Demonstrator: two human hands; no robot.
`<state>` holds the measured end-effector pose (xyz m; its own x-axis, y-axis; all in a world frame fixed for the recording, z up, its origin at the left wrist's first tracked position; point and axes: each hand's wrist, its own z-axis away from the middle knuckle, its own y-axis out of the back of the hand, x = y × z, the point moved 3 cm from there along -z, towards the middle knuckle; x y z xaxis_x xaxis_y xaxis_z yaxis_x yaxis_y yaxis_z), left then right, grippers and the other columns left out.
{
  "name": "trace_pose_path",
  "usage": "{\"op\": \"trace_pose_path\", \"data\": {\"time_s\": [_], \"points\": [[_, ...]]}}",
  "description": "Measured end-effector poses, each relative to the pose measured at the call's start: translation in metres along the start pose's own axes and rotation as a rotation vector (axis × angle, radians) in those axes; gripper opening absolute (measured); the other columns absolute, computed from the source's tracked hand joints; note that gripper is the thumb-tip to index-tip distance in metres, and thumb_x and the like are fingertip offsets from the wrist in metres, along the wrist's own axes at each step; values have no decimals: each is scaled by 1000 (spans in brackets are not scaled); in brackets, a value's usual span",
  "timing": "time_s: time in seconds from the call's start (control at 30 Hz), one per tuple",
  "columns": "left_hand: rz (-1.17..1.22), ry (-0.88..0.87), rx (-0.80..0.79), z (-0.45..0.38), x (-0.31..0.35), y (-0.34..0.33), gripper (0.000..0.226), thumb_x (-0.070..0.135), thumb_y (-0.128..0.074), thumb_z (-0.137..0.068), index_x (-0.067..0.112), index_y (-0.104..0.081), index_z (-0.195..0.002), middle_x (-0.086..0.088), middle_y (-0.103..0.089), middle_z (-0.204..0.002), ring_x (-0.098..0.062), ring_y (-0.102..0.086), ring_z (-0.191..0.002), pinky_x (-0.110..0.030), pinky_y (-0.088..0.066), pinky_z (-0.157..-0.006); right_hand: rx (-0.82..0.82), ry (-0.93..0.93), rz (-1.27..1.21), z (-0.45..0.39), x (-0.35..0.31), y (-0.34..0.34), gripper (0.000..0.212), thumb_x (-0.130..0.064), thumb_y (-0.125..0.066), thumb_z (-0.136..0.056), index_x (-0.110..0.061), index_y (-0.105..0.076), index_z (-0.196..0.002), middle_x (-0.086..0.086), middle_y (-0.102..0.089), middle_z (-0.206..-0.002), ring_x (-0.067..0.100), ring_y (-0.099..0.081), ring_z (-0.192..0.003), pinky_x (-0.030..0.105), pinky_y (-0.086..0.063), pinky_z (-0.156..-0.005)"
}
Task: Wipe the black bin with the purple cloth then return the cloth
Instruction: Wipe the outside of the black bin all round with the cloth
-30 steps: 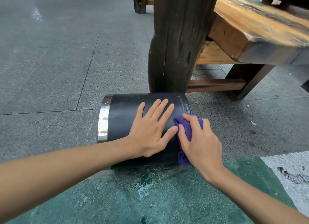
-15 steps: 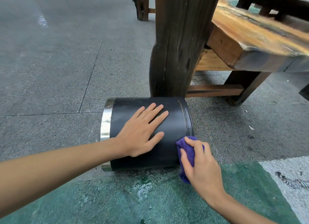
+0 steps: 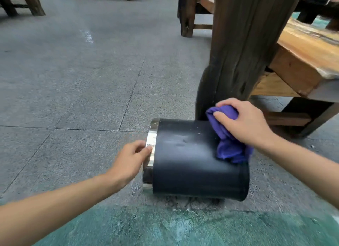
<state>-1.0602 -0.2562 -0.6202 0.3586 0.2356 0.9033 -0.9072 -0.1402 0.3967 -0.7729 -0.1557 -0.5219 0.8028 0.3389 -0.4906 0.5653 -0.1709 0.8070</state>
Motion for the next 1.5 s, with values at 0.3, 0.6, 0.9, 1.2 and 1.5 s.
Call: {"op": "trace_pose_path", "data": {"time_s": [0.3, 0.6, 0.9, 1.2, 1.5], "points": [[74, -34, -80, 9, -22, -4, 12, 22, -58, -104, 21, -68, -98, -6, -68, -87, -9, -60, -75, -25, -49, -75, -235, -375, 237, -47, -25, -107, 34, -41, -51, -93, -26, -69, -118, 12, -65, -126, 39, -62, -113, 36, -41, -79], [130, -102, -177, 14, -31, -1, 12, 23, -59, -103, 25, -70, -100, 2, -74, -99, -18, -68, -98, -40, -54, -92, -253, -348, 133, -46, -92, -148, 37, -45, -56, -83, -20, -69, -107, 12, -67, -117, 35, -63, -111, 42, -49, -98], [235, 0, -124, 7, -30, -8, 11, 13, -57, -104, 15, -68, -100, 12, -66, -69, -13, -56, -71, -28, -45, -66, -281, 91, 85, -6, -152, -173, 35, -38, -62, -86, -28, -62, -119, 5, -60, -122, 30, -55, -117, 42, -42, -97], [122, -54, -116, 12, -26, -4, 42, 35, -54, -102, -5, -61, -94, -10, -53, -73, -21, -48, -70, -36, -42, -66, -167, 230, -10, 26, -118, -145, 34, -40, -62, -90, -28, -64, -122, 1, -61, -115, 27, -56, -109, 42, -44, -92], [2, -8, -99, 14, -27, -6, 67, 59, -44, -99, -3, -50, -76, -3, -53, -75, -18, -48, -72, -36, -42, -72, 26, 247, 164, 57, -29, -86, 30, -41, -63, -92, -27, -68, -118, 1, -62, -112, 27, -59, -101, 43, -49, -85]]}}
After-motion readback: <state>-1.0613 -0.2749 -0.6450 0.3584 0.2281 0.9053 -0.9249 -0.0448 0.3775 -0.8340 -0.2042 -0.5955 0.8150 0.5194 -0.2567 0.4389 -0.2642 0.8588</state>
